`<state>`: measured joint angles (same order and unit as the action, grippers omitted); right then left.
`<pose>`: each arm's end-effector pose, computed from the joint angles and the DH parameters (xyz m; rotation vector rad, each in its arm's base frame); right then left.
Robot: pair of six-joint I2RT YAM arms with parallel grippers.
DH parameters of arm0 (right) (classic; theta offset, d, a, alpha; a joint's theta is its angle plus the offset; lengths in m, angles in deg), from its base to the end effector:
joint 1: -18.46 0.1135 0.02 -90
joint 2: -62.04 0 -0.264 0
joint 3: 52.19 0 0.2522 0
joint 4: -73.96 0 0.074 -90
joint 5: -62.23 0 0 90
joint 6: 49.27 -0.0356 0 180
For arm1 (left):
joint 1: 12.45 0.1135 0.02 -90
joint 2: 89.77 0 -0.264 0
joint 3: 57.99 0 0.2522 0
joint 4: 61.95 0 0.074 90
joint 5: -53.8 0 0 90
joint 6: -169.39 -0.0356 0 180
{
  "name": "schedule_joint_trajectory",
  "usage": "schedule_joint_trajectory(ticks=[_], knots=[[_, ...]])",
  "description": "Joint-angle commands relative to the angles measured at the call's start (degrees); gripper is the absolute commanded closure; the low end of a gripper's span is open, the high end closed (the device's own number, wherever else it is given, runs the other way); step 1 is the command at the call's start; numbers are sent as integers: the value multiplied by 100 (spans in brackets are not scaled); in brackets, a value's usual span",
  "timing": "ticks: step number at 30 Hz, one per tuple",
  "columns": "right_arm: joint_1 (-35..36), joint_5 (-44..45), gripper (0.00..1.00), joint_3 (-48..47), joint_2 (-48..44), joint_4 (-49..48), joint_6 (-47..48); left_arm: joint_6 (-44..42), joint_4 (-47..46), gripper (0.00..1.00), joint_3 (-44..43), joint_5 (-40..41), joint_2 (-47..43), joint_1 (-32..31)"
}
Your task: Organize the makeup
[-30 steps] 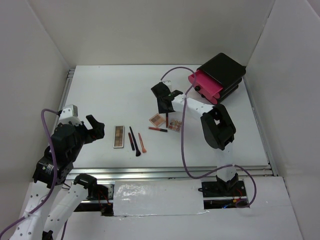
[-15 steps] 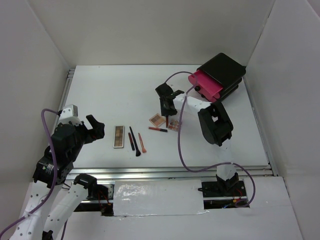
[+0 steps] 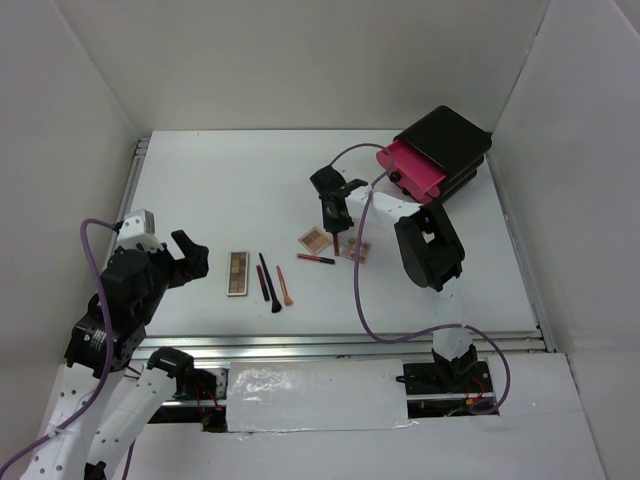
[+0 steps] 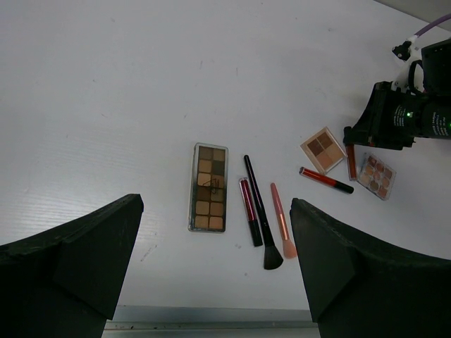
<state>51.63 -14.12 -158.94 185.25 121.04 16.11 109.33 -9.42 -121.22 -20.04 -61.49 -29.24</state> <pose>0.3853 0.2418 0.1657 -0.1220 2.6233 0.0231 0.0961 -0.0186 0.3504 -0.4063 1.8313 -0.2986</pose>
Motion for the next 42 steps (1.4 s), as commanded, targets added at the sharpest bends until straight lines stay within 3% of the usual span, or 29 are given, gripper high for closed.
schedule_joint_trajectory(ticks=[1, 9, 15, 18, 19, 21, 24, 27, 31, 42], knots=[[-38, -20, 85, -35, -395, 43, -69, -93, -211, 1, -1, -25, -67, -8], [-30, -494, 91, -377, -1352, -1, 211, -75, -194, 1, -1, 9, -67, -8], [-196, -591, 92, -904, -2082, 7, 1984, -40, -176, 0, -1, 71, -102, -8], [-845, -1117, 93, -1947, -1899, 481, 2504, -31, -176, 1, 8, 106, -164, -8], [-925, -1075, 93, -1951, -1855, 561, 2689, -31, -185, 0, 8, 98, -173, -8], [-944, -147, 94, -2232, -1836, 562, 3155, -40, -185, 1, 25, 98, -190, -8], [-1005, 1013, 94, -1716, -1985, -201, 3989, -49, -185, 1, 17, 80, -147, -8], [-1110, 1358, 93, -829, -2091, -1298, 4860, -58, -202, 1, 25, 54, -129, -8], [-1321, 1132, 93, -650, -2030, -1618, 5528, -75, -229, 1, 25, 1, -129, -17], [-1735, 350, 92, -1160, -1669, -1021, 5626, -84, -229, 1, 34, -17, -120, -17]])
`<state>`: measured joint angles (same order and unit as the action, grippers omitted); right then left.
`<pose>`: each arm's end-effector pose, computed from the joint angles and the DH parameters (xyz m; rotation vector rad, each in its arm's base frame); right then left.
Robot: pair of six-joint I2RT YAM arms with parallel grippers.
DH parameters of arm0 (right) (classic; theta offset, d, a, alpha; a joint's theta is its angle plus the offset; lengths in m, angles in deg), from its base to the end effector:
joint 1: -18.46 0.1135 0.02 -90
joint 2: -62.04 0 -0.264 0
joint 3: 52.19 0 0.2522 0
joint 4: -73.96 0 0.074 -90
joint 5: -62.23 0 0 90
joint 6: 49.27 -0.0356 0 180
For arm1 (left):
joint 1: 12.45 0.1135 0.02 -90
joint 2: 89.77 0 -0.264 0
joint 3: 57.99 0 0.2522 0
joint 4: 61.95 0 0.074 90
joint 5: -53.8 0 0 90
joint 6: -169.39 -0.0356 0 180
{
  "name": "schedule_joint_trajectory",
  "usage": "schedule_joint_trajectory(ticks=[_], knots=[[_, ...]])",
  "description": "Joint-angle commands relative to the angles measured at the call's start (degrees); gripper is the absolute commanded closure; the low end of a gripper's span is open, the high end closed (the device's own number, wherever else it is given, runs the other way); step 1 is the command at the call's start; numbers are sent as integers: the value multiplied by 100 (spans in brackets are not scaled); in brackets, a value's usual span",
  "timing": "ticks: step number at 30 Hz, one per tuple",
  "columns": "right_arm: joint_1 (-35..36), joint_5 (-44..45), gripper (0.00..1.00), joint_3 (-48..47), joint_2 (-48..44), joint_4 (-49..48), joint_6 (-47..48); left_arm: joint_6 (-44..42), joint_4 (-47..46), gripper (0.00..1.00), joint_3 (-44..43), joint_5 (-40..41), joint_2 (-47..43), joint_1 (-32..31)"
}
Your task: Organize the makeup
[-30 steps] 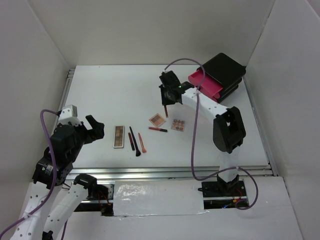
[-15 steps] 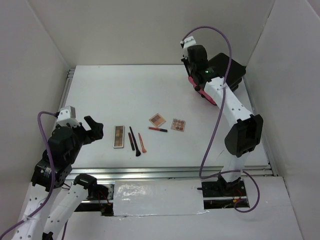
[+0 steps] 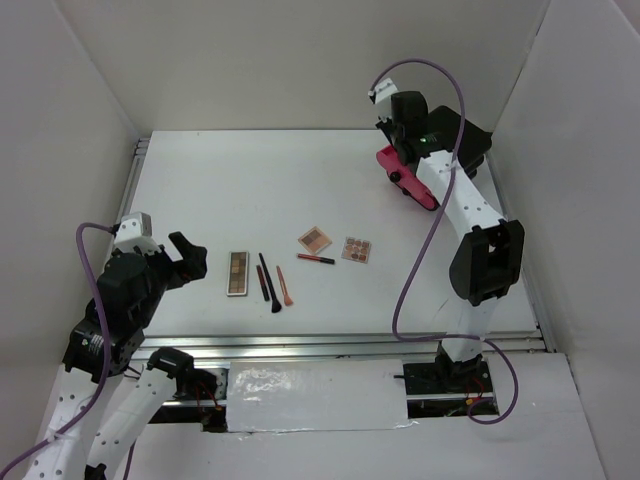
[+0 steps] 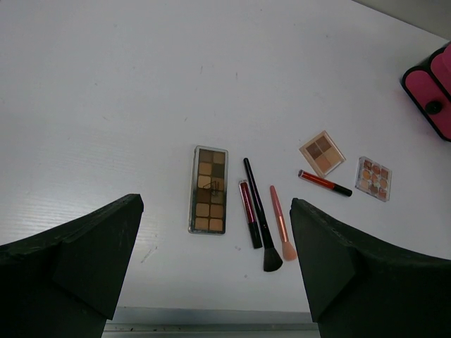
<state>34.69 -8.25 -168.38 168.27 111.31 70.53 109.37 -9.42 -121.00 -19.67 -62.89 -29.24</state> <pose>0.4236 0.1109 0.3611 -0.6024 1.9650 -0.4960 0.0910 -0.0169 0.3510 -0.4110 1.8095 -0.3018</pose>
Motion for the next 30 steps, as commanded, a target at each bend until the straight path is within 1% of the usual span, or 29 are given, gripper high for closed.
schedule_joint_trajectory(ticks=[1, 5, 9, 13, 17, 19, 23, 24, 25, 27, 28, 29, 30], knots=[[-76, -291, 91, -164, 11, -57, 166, -88, -229, 1, 21, -54, 28, -17], [-146, -415, 89, -49, -15, 83, 158, -80, -229, 1, 12, -45, 28, -17], [-173, -380, 82, 197, -111, -21, 96, -80, -229, 1, 12, -36, 37, -17], [-199, -345, 79, 522, -173, -189, 26, -88, -229, 0, 12, -36, 46, -17], [-217, -248, 72, 531, -156, -180, -71, -97, -229, 1, 4, -63, 90, -17], [-225, -204, 58, 462, -173, -189, -123, -97, -238, 1, 4, -80, 108, -17], [-208, -370, 49, 93, -357, -31, -369, -97, -246, 1, 12, -80, 108, -17], [-190, -362, 33, 22, -393, -30, -413, -106, -246, 1, 12, -89, 99, -17], [-164, -380, 31, -135, -419, 31, -414, -106, -246, 1, 4, -98, 108, -17], [-138, -467, 36, -451, -428, 206, -466, -106, -238, 1, 12, -89, 116, -17], [-85, -494, 39, -531, -428, 390, -641, -106, -229, 0, 4, -80, 116, -17], [11, -459, 49, -567, -454, 444, -842, -106, -238, 1, 4, -72, 116, -17], [64, -476, 53, -532, -489, 488, -1088, -106, -238, 1, 4, -71, 99, -17]])
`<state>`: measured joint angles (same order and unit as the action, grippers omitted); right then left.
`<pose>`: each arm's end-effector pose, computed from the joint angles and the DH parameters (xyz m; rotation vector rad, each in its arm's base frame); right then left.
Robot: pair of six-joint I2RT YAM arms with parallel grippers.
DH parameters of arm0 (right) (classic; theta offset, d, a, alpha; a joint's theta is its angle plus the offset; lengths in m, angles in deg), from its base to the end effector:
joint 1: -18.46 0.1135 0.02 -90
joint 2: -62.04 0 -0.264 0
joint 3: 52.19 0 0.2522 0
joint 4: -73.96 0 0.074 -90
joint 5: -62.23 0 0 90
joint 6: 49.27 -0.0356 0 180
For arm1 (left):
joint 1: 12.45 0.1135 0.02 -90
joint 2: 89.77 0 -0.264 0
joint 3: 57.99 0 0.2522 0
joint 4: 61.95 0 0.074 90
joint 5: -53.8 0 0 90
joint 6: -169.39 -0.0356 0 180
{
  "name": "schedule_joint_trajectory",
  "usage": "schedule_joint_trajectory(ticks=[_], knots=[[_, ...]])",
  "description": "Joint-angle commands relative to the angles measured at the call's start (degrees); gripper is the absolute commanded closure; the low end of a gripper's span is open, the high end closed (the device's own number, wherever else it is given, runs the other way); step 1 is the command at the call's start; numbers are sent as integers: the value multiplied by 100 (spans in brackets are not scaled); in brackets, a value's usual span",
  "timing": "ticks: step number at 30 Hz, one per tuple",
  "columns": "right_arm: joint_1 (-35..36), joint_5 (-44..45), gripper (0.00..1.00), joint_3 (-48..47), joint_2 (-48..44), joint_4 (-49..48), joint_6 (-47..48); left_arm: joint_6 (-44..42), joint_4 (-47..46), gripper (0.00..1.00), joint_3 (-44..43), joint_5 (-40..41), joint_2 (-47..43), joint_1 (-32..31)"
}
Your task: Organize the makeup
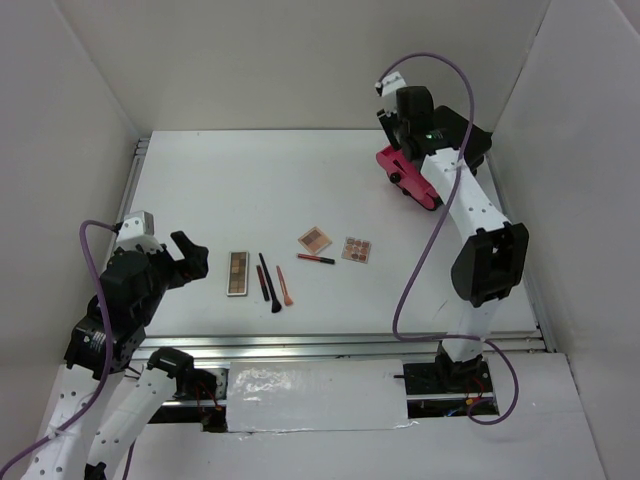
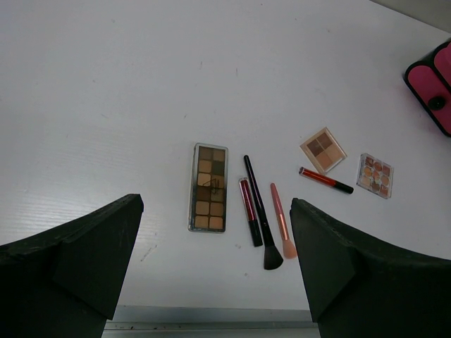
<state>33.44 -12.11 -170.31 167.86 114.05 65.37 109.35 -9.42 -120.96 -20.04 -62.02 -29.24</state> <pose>0.4219 0.1029 0.3707 -0.5350 1.9875 -0.3853 0.0945 -0.0182 0.3497 -0.4066 1.8268 -0.3008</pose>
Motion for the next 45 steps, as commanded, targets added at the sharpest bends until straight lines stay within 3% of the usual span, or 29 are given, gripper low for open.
schedule_joint_trajectory(ticks=[1, 4, 6, 9, 13, 19, 22, 27, 30, 45], knots=[[241, -168, 55, -279, -527, 319, -1253, -104, -246, 1, 8, -43, 11, -17], [452, -1280, 64, 282, -746, 635, -2276, -86, -229, 1, -9, -8, 29, -17], [715, -2186, 65, 1183, -931, 532, -2227, -69, -203, 1, -10, 44, 38, -17], [1206, -3330, 63, 2091, -1125, 338, -1256, -77, -211, 1, 8, 10, -6, -25], [1762, -2921, 63, 2534, -1012, 354, -734, -104, -229, 0, -1, -69, 81, -25], [2245, -2814, 58, 2815, -624, 417, -689, -86, -220, 1, -1, -8, 12, -25], [2368, -2726, 49, 3026, -528, 207, -707, -86, -229, 1, 17, -17, 2, -34], [2439, -2647, 49, 3044, -194, 118, -680, -104, -220, 1, -1, -52, 82, -34], [2457, -2542, 32, 3088, -53, 31, -663, -95, -220, 1, -1, -43, 47, -34], [2457, -2322, 35, 2421, 790, 522, -382, -95, -229, 1, -1, -52, 55, -52]])
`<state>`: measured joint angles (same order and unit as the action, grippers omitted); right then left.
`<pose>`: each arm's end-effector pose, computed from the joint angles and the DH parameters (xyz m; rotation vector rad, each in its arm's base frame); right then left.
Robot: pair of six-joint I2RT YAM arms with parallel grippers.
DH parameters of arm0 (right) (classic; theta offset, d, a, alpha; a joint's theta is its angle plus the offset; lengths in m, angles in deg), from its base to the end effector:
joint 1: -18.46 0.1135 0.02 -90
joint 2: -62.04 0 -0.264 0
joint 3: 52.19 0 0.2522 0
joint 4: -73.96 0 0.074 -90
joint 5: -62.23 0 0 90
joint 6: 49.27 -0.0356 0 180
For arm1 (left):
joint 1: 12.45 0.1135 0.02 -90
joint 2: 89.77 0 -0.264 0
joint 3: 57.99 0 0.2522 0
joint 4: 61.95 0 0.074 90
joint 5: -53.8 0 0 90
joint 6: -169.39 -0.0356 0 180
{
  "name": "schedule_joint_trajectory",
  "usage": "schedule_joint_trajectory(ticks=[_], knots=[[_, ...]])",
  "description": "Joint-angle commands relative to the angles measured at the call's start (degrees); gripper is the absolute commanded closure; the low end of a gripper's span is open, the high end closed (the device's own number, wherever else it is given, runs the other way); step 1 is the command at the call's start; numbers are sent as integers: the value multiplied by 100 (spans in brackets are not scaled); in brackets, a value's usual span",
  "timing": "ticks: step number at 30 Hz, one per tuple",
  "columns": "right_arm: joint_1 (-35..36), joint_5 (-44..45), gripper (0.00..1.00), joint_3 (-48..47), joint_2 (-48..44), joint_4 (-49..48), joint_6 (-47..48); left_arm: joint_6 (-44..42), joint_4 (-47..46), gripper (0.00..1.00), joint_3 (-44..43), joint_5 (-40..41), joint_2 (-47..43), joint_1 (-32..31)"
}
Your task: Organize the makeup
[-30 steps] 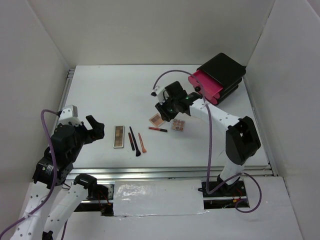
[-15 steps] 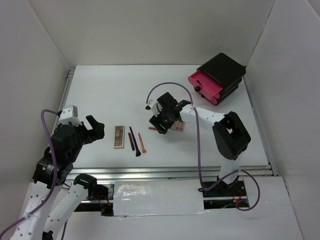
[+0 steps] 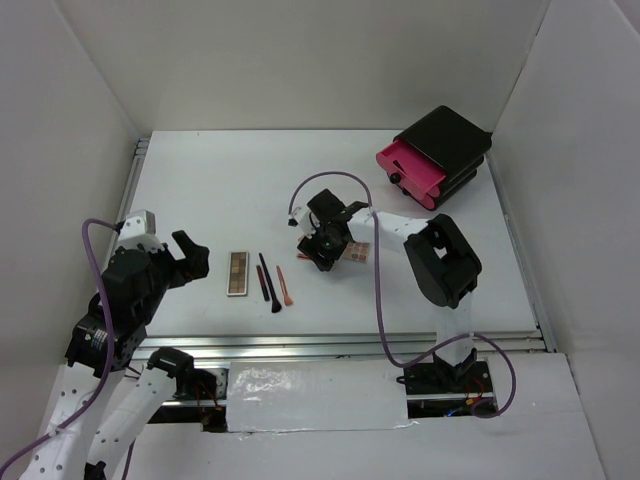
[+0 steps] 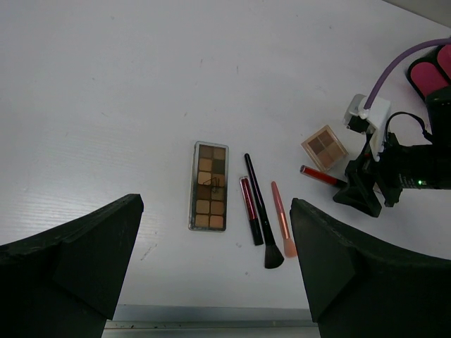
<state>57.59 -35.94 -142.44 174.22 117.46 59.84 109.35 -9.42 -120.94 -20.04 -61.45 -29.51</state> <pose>0.3063 0.2557 0.1644 -1.3651 2.3634 0.2952 0.0967 -0.0193 0.3488 -0.4024 1.8378 -0.2998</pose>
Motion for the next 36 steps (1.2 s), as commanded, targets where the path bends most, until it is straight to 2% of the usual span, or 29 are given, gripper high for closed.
schedule_joint_trajectory(ticks=[1, 4, 5, 10, 14, 18, 20, 23, 24, 27, 29, 30, 32, 36], knots=[[50, 60, 35, -393, 181, 216, 180, -95, -220, 1, -3, -43, -10, -26], [42, -36, 47, -551, 313, 392, 242, -95, -220, 1, -3, -43, -19, -34], [50, -62, 58, -595, 331, 427, 242, -95, -220, 1, -3, -43, -28, -34], [129, -290, 86, -481, 191, 489, 286, -104, -229, 1, -3, -52, 7, -34], [296, -712, 96, -280, -204, 507, 409, -104, -229, 1, -3, -52, -1, -34], [516, -1187, 98, -235, -958, 621, 558, -95, -229, 1, -3, -43, 7, -34], [543, -1144, 99, -191, -1294, 411, 419, -95, -238, 1, -3, -61, 25, -34], [307, -478, 97, -261, -1909, -28, 7, -95, -229, 1, -3, -52, 60, -34], [218, 325, 96, -322, -2067, -256, -91, -104, -220, 1, -3, -52, 60, -34], [-317, 1585, 96, -892, -1956, -58, -66, -86, -220, 1, -12, -43, 60, -34], [-956, 1572, 96, -1732, -1692, 451, 109, -95, -220, 1, -3, -43, 43, -34], [-1143, 1616, 96, -2051, -1369, 976, 136, -95, -220, 1, -3, -43, 34, -43], [-1451, 1712, 93, -2657, -1129, 1332, 259, -95, -220, 1, -3, -34, 42, -43], [-2162, 1924, 89, -2617, -1181, 773, 243, -95, -229, 0, -3, -52, 60, -78]])
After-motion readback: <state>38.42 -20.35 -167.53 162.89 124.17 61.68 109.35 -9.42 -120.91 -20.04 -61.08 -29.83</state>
